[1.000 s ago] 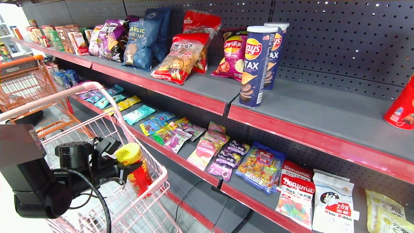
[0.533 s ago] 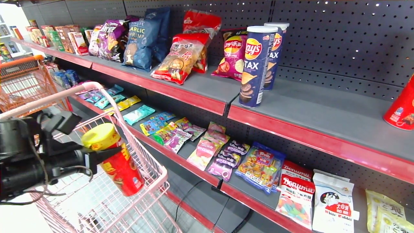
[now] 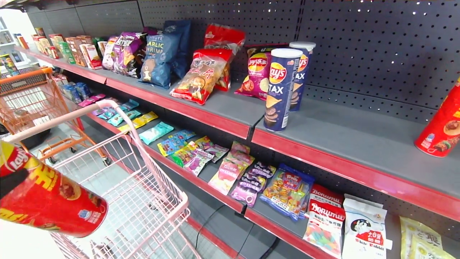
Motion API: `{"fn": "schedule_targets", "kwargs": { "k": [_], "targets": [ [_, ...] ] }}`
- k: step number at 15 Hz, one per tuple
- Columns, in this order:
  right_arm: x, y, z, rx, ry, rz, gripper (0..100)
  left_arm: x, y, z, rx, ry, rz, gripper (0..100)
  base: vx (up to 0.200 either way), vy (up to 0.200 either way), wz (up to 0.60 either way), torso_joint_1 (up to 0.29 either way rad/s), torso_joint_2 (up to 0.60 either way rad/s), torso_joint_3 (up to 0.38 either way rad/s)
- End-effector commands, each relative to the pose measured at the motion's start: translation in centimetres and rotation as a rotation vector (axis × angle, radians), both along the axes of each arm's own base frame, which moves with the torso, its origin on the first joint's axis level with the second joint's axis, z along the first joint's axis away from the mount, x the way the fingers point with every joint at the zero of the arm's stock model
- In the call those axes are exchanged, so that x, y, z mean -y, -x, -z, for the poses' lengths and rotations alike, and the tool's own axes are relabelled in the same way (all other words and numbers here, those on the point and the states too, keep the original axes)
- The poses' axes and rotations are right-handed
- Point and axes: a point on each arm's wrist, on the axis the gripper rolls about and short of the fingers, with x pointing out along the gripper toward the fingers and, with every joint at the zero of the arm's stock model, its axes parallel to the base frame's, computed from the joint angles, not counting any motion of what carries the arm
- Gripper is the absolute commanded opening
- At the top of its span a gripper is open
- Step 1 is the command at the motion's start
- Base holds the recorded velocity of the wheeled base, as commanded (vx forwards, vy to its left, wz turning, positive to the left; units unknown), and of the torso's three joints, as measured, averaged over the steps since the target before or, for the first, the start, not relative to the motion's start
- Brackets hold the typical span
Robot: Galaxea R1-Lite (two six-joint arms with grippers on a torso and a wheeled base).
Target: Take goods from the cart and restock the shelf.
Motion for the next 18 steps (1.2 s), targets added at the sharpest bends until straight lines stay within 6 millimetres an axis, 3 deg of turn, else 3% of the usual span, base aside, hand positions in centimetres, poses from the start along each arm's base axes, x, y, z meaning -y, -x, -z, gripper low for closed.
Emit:
{"fn": "schedule_targets", "kwargs": {
  "k": [1,4,9,18],
  "targets": [
    [0.0,0.0,0.0,0.0,0.0,0.0,100,0.3,3.3,1.2,0.094,-0.017,-0.055,0,0.0,0.0,0.0,0.232,-0.54,-0.344],
    [0.0,0.0,0.0,0.0,0.0,0.0,100,0.3,4.0,2.4,0.087,-0.02,-0.102,0,0.0,0.0,0.0,0.242,-0.6,-0.355],
    [0.0,0.0,0.0,0.0,-0.003,0.0,100,0.4,4.2,2.9,0.088,-0.027,-0.111,0,0.0,0.0,0.0,0.191,-0.44,-0.257],
    [0.0,0.0,0.0,0.0,-0.004,0.001,100,0.3,4.1,4.0,0.062,-0.061,-0.109,0,0.0,0.0,0.0,0.127,-0.3,-0.163]
  ]
}}
